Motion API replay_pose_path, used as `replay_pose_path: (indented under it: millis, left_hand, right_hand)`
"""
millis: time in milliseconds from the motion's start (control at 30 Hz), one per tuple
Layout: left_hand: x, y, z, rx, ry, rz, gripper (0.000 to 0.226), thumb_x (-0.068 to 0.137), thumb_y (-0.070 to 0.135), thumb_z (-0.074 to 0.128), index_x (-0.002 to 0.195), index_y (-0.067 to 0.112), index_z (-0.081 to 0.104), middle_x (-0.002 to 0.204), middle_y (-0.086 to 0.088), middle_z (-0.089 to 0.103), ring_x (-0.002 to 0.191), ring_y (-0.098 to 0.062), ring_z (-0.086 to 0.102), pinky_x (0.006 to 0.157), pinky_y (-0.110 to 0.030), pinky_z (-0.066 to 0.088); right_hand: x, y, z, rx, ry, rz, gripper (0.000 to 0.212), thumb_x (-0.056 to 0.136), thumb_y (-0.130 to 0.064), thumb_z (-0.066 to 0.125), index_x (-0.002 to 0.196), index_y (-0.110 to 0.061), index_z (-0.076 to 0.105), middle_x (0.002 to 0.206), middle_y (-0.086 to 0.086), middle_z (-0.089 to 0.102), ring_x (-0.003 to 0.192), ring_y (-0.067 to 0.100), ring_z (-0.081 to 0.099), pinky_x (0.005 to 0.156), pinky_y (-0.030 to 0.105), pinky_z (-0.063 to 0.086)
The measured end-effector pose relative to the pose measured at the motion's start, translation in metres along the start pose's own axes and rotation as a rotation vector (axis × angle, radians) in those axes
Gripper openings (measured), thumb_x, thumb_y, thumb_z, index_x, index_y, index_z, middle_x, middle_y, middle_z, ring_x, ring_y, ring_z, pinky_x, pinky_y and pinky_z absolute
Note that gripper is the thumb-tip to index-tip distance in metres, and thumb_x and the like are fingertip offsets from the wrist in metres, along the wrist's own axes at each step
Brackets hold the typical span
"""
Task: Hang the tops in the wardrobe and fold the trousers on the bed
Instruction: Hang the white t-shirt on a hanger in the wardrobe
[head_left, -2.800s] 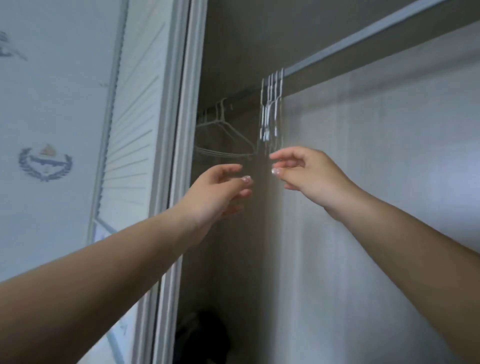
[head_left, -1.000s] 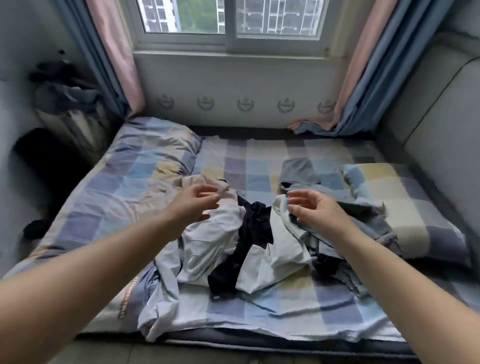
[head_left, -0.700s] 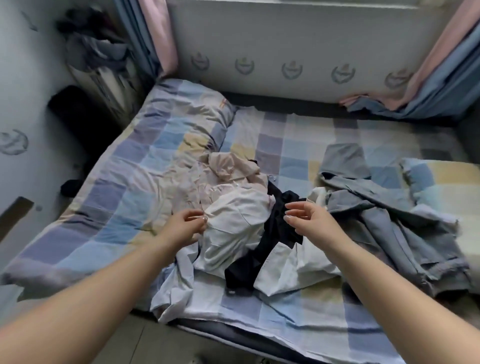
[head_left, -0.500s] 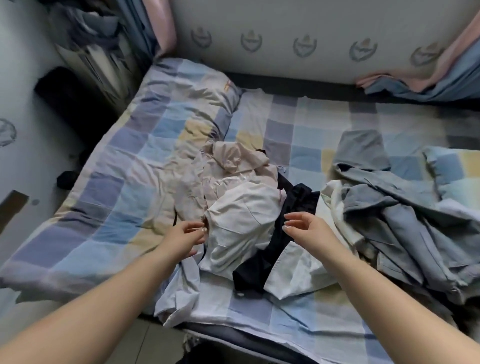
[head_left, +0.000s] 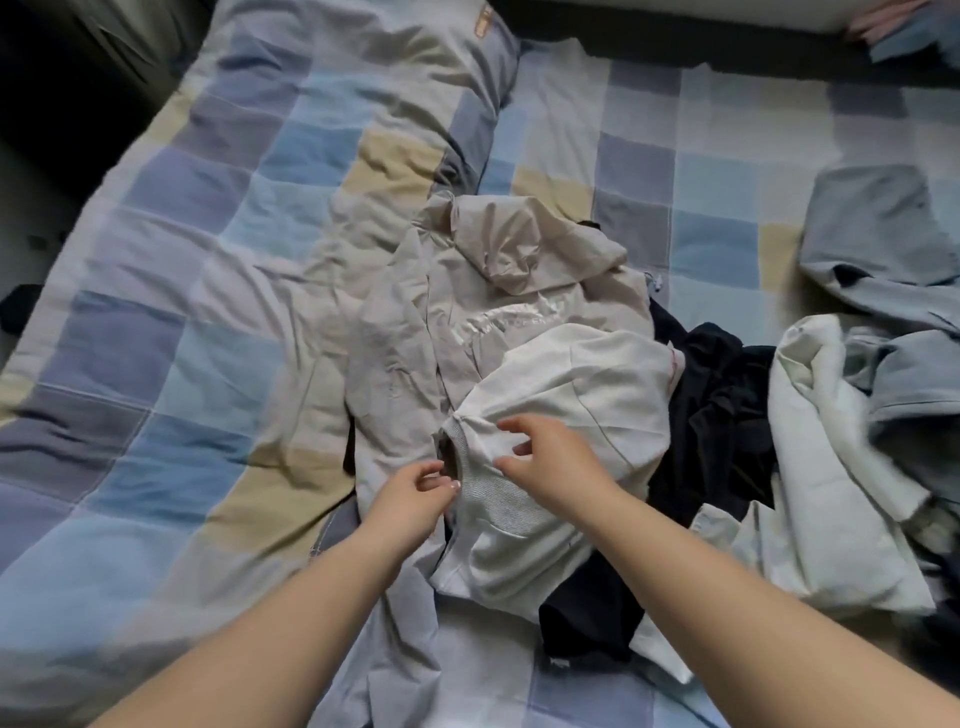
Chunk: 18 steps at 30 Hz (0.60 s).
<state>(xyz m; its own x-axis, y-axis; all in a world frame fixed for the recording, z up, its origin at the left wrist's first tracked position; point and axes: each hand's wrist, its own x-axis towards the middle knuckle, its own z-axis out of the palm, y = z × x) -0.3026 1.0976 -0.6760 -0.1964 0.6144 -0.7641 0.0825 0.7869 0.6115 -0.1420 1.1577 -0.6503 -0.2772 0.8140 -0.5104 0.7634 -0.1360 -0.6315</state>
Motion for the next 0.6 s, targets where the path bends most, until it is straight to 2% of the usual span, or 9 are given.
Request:
replay_pose_path:
  millis: [100,200,267,367,433,533,600]
  left_hand:
    - [0.042,-0.017,0.008,-0.062,-0.030,-0.016,0.051,0.093,0.009,0.058,0.140,0.013,0.041,0.127,-0.003,0.057,0.092,-0.005,0.056,0.082,-0.024,0.043]
    - [0.077,-0.030,0.017,-0.179,-0.060,-0.010,0.058,0.094,0.004,0.055,0.146,0.014,0.032,0.131,-0.003,0.055,0.092,-0.005,0.057,0.073,-0.019,0.044]
    - [0.093,-0.035,0.020,-0.244,-0.049,0.021,0.054,0.094,0.001,0.054,0.144,0.012,0.036,0.125,-0.006,0.059,0.094,-0.009,0.060,0.075,-0.021,0.048]
    - [0.106,-0.039,0.024,-0.297,0.002,0.085,0.037,0.092,-0.003,0.053,0.127,0.009,0.054,0.102,-0.011,0.067,0.095,-0.022,0.064,0.090,-0.038,0.050]
    - [0.106,-0.034,0.026,-0.229,-0.011,0.160,0.033,0.092,-0.004,0.052,0.119,0.013,0.061,0.107,-0.016,0.068,0.103,-0.030,0.064,0.099,-0.044,0.046]
    - [0.096,-0.025,0.027,-0.086,-0.110,0.308,0.033,0.093,-0.002,0.051,0.116,0.017,0.065,0.116,-0.015,0.067,0.113,-0.028,0.060,0.102,-0.041,0.045]
    - [0.087,-0.020,0.026,-0.001,-0.105,0.376,0.031,0.091,-0.002,0.054,0.113,0.017,0.067,0.115,-0.013,0.066,0.110,-0.021,0.060,0.099,-0.033,0.046]
  right_hand:
    - [0.044,0.008,0.030,-0.117,-0.017,-0.060,0.057,0.086,-0.025,0.063,0.140,-0.023,0.043,0.144,-0.003,0.042,0.120,0.014,0.053,0.099,0.030,0.042]
    - [0.073,0.022,0.053,-0.222,-0.062,-0.103,0.066,0.086,-0.020,0.061,0.146,-0.023,0.033,0.155,0.000,0.025,0.138,0.015,0.033,0.108,0.031,0.033]
    - [0.083,0.031,0.063,-0.241,-0.068,-0.125,0.069,0.086,-0.020,0.061,0.147,-0.025,0.030,0.157,-0.002,0.022,0.140,0.014,0.029,0.109,0.031,0.033]
    - [0.095,0.042,0.072,-0.258,-0.038,-0.151,0.068,0.086,-0.026,0.061,0.146,-0.027,0.029,0.150,-0.004,0.033,0.134,0.015,0.038,0.103,0.032,0.038]
    - [0.098,0.045,0.074,-0.287,-0.030,-0.163,0.068,0.087,-0.029,0.061,0.146,-0.029,0.028,0.143,-0.001,0.040,0.125,0.020,0.046,0.096,0.035,0.043]
    - [0.094,0.047,0.071,-0.359,-0.026,-0.197,0.063,0.086,-0.031,0.058,0.143,-0.035,0.031,0.126,0.002,0.047,0.109,0.026,0.055,0.081,0.036,0.048]
    - [0.086,0.046,0.062,-0.400,0.034,-0.224,0.044,0.086,-0.033,0.057,0.129,-0.034,0.046,0.112,-0.001,0.053,0.102,0.025,0.056,0.074,0.035,0.046]
